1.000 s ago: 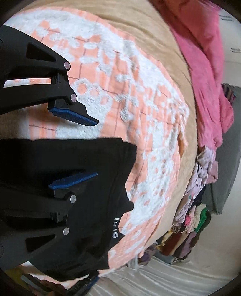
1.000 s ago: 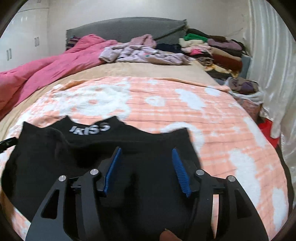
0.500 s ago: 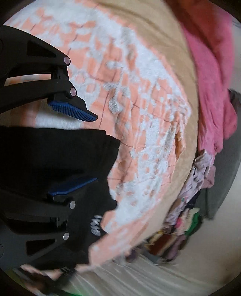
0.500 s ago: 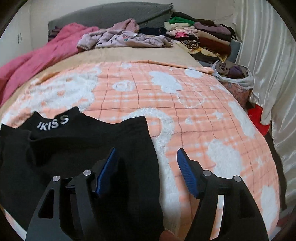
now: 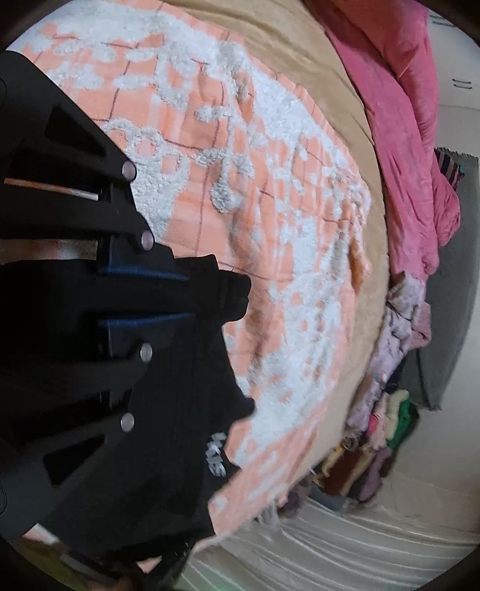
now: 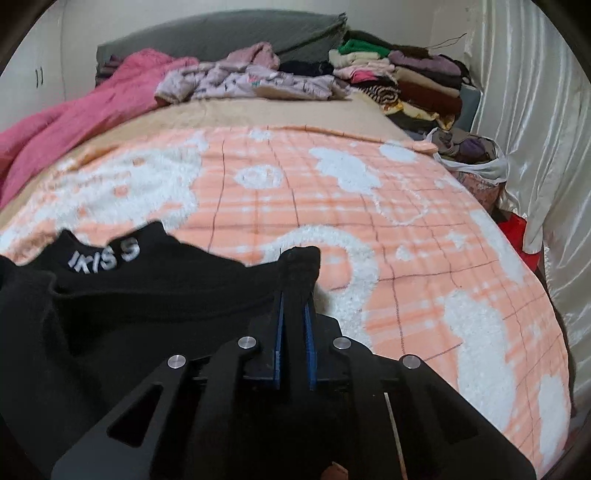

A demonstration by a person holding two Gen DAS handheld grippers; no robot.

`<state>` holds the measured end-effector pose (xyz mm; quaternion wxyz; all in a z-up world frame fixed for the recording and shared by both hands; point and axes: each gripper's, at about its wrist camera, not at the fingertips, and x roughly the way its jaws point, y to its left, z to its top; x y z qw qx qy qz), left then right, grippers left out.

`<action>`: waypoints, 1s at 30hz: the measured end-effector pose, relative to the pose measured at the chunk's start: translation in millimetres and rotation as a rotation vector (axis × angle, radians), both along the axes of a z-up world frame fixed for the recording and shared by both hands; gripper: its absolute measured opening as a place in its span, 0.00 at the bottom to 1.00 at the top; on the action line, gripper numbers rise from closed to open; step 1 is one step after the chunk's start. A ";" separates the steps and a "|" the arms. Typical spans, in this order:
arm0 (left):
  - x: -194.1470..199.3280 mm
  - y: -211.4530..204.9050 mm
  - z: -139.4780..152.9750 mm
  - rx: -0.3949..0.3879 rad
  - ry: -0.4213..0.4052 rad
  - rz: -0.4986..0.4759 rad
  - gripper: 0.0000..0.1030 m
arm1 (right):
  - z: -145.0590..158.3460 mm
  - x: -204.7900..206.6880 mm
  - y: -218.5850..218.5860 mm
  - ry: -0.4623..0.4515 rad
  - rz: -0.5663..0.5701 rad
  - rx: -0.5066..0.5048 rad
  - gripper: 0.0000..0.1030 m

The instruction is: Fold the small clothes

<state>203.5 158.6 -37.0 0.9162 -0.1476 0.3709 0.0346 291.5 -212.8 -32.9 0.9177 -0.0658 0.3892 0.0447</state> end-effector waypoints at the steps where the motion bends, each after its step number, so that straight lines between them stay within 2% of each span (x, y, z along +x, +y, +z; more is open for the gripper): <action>1: -4.3 1.9 6.1 -0.012 -0.030 -0.006 0.06 | 4.0 -1.4 -2.1 -0.011 -0.006 0.010 0.08; 4: -13.8 7.9 19.4 -0.059 -0.106 -0.012 0.04 | 18.9 -4.3 -16.6 -0.043 -0.026 0.084 0.08; 6: -15.7 10.9 26.5 -0.064 -0.142 0.003 0.04 | 27.8 -1.1 -31.1 -0.054 -0.046 0.166 0.08; 9: -9.0 10.1 28.8 -0.042 -0.163 0.017 0.04 | 28.0 7.9 -46.8 -0.041 -0.088 0.263 0.08; 12: 2.3 8.2 21.0 -0.007 -0.143 0.023 0.04 | 16.6 17.9 -50.5 -0.006 -0.109 0.309 0.08; 16: 15.9 6.8 -2.3 0.040 -0.046 0.033 0.04 | -12.4 27.2 -41.5 0.063 -0.138 0.253 0.09; 18: 17.8 9.5 -9.1 0.033 -0.024 0.036 0.06 | -20.2 27.2 -41.3 0.071 -0.154 0.243 0.12; 21: 15.1 12.0 -11.5 0.027 -0.020 0.040 0.09 | -24.4 25.5 -44.2 0.064 -0.192 0.220 0.25; 25: 11.5 11.5 -10.3 0.048 -0.018 0.050 0.16 | -22.9 21.3 -45.0 0.056 -0.217 0.176 0.34; 26: 10.1 13.1 -10.2 0.042 -0.020 0.053 0.18 | -21.8 19.6 -44.9 0.053 -0.222 0.162 0.38; 29: 7.1 16.9 -9.2 0.030 -0.018 0.063 0.23 | -17.4 11.5 -42.8 0.038 -0.219 0.131 0.42; 30: 6.1 17.2 -8.6 0.030 -0.018 0.065 0.26 | -16.2 8.2 -41.8 0.034 -0.218 0.118 0.46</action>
